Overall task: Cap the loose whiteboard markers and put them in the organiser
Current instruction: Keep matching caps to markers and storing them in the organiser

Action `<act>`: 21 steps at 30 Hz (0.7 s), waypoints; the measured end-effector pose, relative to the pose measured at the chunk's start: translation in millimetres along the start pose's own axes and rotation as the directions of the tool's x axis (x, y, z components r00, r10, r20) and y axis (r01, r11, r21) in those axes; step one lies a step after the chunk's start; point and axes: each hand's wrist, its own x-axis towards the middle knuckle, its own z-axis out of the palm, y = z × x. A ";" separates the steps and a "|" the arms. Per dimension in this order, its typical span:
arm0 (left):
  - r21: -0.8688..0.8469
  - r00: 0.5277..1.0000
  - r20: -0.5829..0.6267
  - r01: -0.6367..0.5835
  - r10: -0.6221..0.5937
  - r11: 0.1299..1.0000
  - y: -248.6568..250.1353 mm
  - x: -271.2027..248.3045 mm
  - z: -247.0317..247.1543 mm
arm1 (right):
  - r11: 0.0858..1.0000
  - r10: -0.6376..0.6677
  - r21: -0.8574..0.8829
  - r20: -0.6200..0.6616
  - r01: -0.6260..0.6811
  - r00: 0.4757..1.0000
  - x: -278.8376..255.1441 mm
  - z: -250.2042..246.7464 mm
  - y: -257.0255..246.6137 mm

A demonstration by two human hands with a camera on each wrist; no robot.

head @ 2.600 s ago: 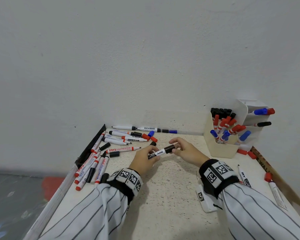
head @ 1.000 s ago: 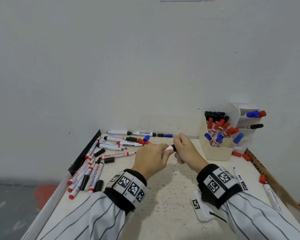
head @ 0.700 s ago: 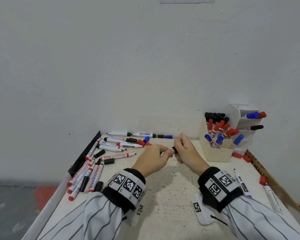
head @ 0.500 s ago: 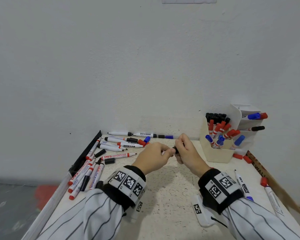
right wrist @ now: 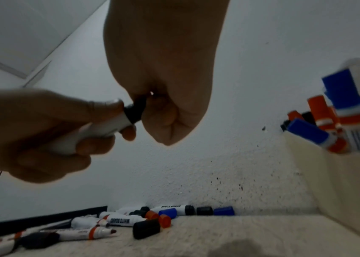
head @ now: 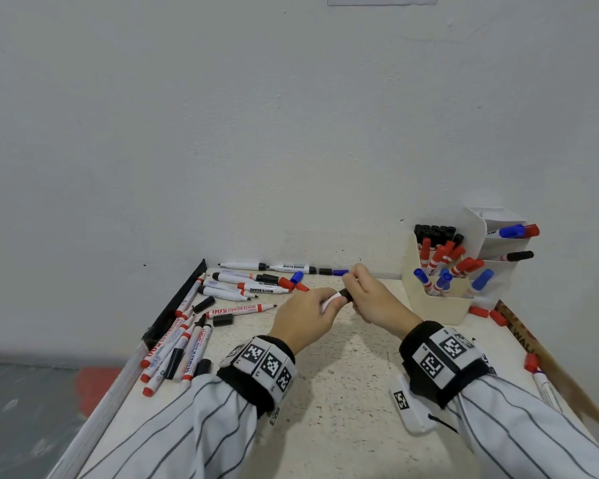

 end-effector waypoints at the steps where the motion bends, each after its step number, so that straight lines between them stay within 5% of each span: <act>1: -0.043 1.000 0.018 0.003 -0.002 0.999 -2.5 0.8 1.2 | 0.997 -0.019 -0.074 0.019 0.021 1.000 1.6 -1.8 -1.2; 5: -0.301 0.988 0.094 0.145 -0.122 0.942 -15.9 10.5 3.4 | 0.985 -0.091 -0.151 -0.016 0.088 0.996 5.0 -17.7 -7.5; 8: -0.061 0.960 0.029 0.278 -0.277 0.959 -40.5 21.0 0.2 | 0.977 -0.181 -0.154 -0.215 0.149 0.960 4.3 -43.6 -17.1; 13: 0.569 0.823 -0.002 0.468 -0.568 0.676 -75.2 24.5 -14.4 | 0.966 -0.256 -0.155 -0.638 0.205 0.726 -4.8 -115.5 -19.1; 17: 0.700 0.778 0.005 0.445 -0.628 0.558 -83.4 25.9 -17.9 | 0.962 -0.272 -0.228 -0.788 0.149 0.552 -19.0 -179.5 -1.7; 21: 0.748 0.796 -0.052 0.431 -0.604 0.504 -82.9 27.3 -16.6 | 0.958 -0.269 -0.280 -0.826 0.053 0.496 -32.9 -223.2 33.4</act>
